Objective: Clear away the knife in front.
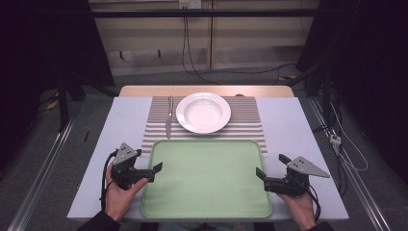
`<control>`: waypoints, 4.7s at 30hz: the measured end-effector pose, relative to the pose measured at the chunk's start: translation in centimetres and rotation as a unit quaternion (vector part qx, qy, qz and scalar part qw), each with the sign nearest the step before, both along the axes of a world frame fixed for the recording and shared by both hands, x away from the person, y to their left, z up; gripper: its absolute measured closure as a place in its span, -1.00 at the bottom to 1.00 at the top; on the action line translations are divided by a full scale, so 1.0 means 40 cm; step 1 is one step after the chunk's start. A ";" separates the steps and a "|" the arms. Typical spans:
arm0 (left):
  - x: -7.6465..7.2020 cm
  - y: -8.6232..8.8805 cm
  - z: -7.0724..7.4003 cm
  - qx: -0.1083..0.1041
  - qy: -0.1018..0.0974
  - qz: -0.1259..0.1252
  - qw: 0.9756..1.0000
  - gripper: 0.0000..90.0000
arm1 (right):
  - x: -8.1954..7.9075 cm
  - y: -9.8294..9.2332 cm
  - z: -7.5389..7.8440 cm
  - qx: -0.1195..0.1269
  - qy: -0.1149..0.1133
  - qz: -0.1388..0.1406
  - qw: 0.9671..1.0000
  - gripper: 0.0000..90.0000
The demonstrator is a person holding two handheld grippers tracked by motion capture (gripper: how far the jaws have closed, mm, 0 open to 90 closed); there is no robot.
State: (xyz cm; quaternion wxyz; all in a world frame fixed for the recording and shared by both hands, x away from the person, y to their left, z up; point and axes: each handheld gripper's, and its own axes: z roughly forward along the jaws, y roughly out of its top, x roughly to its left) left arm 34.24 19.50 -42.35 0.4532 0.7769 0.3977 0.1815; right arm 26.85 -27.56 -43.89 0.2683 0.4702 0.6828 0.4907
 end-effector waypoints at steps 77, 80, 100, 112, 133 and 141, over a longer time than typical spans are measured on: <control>0.567 -0.095 -0.035 0.065 0.099 0.075 0.990 -0.23 | 0.000 0.000 -0.004 0.007 0.010 0.008 1.000 -0.95; 0.589 -0.108 -0.046 0.062 0.105 0.081 0.989 -0.16 | 0.001 0.000 -0.005 0.006 0.011 0.009 1.000 -0.95; 0.639 -0.172 -0.088 0.074 0.132 0.088 0.985 0.60 | 0.002 -0.005 -0.007 0.010 0.015 0.008 1.000 -0.95; 0.652 -0.180 -0.079 0.079 0.154 0.091 0.981 0.69 | 0.003 -0.006 -0.007 0.011 0.015 0.005 1.000 -0.95; 0.609 -0.135 -0.067 0.103 0.173 0.046 0.978 0.77 | 0.002 -0.005 -0.008 0.008 0.016 0.005 1.000 -0.95; 0.563 -0.104 -0.060 0.120 0.175 0.029 0.977 0.77 | 0.002 -0.003 -0.007 0.008 0.014 0.005 1.000 -0.95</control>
